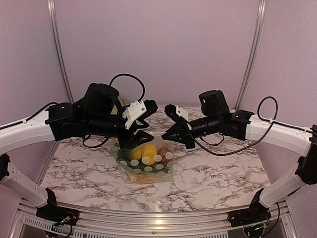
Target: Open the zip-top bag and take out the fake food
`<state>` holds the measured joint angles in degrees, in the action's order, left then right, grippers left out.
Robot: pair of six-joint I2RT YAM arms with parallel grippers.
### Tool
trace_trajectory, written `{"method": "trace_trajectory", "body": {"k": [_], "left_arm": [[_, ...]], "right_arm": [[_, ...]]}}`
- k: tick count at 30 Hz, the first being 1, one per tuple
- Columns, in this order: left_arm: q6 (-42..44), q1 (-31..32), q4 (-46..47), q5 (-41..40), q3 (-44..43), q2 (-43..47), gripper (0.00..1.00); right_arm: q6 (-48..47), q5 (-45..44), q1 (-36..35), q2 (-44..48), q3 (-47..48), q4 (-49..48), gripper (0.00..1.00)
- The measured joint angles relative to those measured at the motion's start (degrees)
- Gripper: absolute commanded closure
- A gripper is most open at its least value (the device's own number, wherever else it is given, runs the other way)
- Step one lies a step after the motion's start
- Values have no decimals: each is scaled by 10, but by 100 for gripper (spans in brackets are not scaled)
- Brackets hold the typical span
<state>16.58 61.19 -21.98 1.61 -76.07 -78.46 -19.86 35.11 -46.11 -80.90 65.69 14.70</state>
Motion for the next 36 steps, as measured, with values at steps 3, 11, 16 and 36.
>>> {"method": "trace_trajectory", "body": {"k": [3, 11, 16, 36], "left_arm": [[-8, 0, 18, 5, 6, -12, 51], [-17, -5, 43, 16, 14, -29, 72], [-18, -16, 49, 23, 24, -30, 84], [-5, -42, 38, 62, 26, -36, 66]], "right_arm": [[-2, -2, 0, 6, -1, 2, 100], [-4, -6, 0, 12, -4, 5, 100], [-8, -8, 0, 16, -8, 6, 100], [-10, -12, 0, 22, -11, 8, 100]]}}
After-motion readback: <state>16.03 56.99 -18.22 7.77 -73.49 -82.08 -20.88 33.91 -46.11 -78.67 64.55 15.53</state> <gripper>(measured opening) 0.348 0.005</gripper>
